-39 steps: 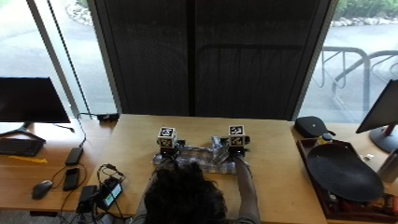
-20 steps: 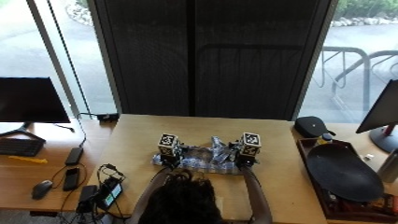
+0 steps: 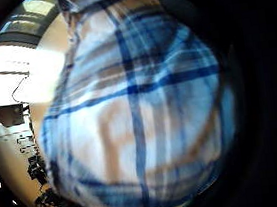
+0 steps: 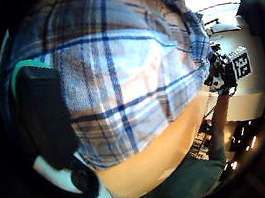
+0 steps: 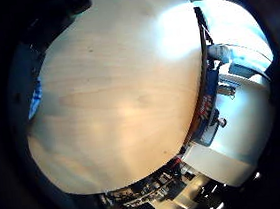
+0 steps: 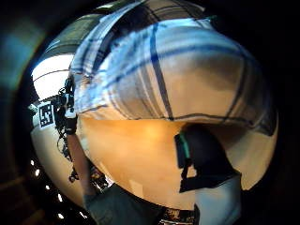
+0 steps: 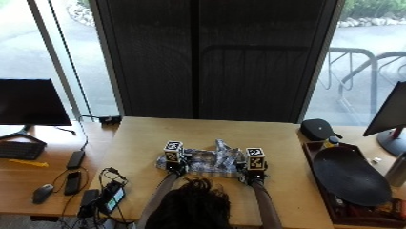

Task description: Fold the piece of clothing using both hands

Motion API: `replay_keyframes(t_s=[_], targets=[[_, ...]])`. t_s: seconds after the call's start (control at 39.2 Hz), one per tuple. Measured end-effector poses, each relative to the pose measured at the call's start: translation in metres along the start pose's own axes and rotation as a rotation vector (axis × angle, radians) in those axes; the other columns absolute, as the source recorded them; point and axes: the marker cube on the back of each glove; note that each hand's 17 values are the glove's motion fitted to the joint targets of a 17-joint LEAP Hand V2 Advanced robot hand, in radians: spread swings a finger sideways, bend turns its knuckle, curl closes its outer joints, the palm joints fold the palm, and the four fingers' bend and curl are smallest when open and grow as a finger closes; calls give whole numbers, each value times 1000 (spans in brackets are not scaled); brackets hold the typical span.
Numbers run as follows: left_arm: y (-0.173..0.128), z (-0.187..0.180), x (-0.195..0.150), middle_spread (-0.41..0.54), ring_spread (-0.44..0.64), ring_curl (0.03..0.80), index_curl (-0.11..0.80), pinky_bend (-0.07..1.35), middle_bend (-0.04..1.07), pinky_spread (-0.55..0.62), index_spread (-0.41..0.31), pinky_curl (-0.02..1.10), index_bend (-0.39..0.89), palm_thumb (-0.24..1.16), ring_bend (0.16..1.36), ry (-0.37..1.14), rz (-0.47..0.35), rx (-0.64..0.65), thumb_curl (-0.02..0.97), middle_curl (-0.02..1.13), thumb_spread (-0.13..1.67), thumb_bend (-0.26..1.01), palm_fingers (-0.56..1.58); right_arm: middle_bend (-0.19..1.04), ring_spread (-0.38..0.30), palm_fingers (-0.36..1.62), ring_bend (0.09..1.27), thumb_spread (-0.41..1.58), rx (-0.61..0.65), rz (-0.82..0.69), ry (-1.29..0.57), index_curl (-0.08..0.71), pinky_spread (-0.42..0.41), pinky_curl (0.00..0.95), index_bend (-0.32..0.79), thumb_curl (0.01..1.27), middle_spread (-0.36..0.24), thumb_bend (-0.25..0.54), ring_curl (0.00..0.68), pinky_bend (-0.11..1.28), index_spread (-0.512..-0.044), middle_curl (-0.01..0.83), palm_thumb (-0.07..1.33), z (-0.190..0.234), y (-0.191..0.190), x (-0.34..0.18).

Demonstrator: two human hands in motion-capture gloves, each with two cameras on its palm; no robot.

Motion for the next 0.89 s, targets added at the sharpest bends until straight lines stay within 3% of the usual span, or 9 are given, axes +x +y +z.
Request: replay_keyframes(t_s=[0.08, 0.13, 0.2, 0.36, 0.46, 0.51, 0.71, 0.84, 0.89], targets=[[-7, 9, -12, 93, 297, 355, 362, 498, 118, 361, -95, 397, 173, 363, 440, -18, -56, -8, 223, 367, 1558, -43, 188, 182, 65, 275, 330, 1174, -10, -18, -25, 300, 182, 351, 167, 377, -28, -12, 341, 656, -350, 328, 675, 3, -4, -3], [-4, 12, -10, 99, 311, 354, 364, 516, 113, 366, -95, 401, 173, 320, 444, 46, -48, -58, 211, 354, 1562, -37, 155, 156, 52, 306, 337, 1214, -11, -5, -20, 304, 166, 350, 171, 402, -30, 39, 340, 666, -356, 319, 757, 4, -5, -4], [0, 14, -3, 86, 316, 345, 378, 497, 142, 380, -97, 396, 204, 285, 440, 118, -11, -110, 204, 347, 1565, -24, 155, 110, 14, 396, 446, 1244, -12, 53, 31, 294, 132, 345, 138, 429, -28, 73, 354, 687, -355, 292, 822, 3, -4, -2], [2, 15, -19, 67, 315, 337, 398, 450, 164, 405, -110, 376, 216, 243, 437, -16, -171, -130, 198, 341, 1565, -12, 154, 103, -81, 579, 665, 1299, 19, 15, 45, 282, 55, 348, 122, 462, -37, 116, 407, 694, -346, 263, 905, 0, -7, -10], [10, 15, -10, 63, 326, 338, 413, 382, 175, 425, -115, 362, 228, 215, 432, 18, -166, -180, 194, 347, 1569, -11, 90, 142, -130, 715, 712, 1297, 54, 34, 50, 277, -14, 362, 111, 481, -60, 122, 425, 732, -337, 267, 938, -7, -11, -10], [9, 16, -5, 61, 331, 341, 418, 365, 170, 439, -117, 359, 231, 194, 436, 33, -142, -172, 190, 348, 1569, -13, 72, 160, -159, 847, 719, 1267, 87, 15, 23, 272, -80, 363, 110, 492, -89, 115, 423, 767, -330, 272, 952, -13, -16, -11], [10, 15, 6, 58, 347, 327, 425, 338, 166, 472, -120, 339, 213, 133, 430, 50, -102, -109, 177, 338, 1578, -10, 61, 184, -212, 1011, 672, 1023, 252, -143, -237, 288, -230, 372, 129, 553, -155, 52, 433, 744, -316, 308, 996, -56, -29, -27], [15, 13, 4, 57, 355, 325, 431, 331, 164, 484, -122, 336, 210, 113, 429, -2, -193, -84, 173, 333, 1579, -5, 59, 171, -229, 1050, 645, 874, 434, -236, -394, 294, -270, 367, 123, 594, -187, 19, 437, 705, -313, 323, 1025, -96, -42, -43], [22, -2, 6, 61, 358, 323, 432, 331, 167, 487, -122, 336, 205, 108, 426, 19, -200, -68, 173, 332, 1579, -4, 57, 175, -235, 1065, 633, 809, 457, -108, -339, 297, -285, 365, 123, 610, -187, 7, 439, 687, -314, 332, 1038, -112, -46, -50]])
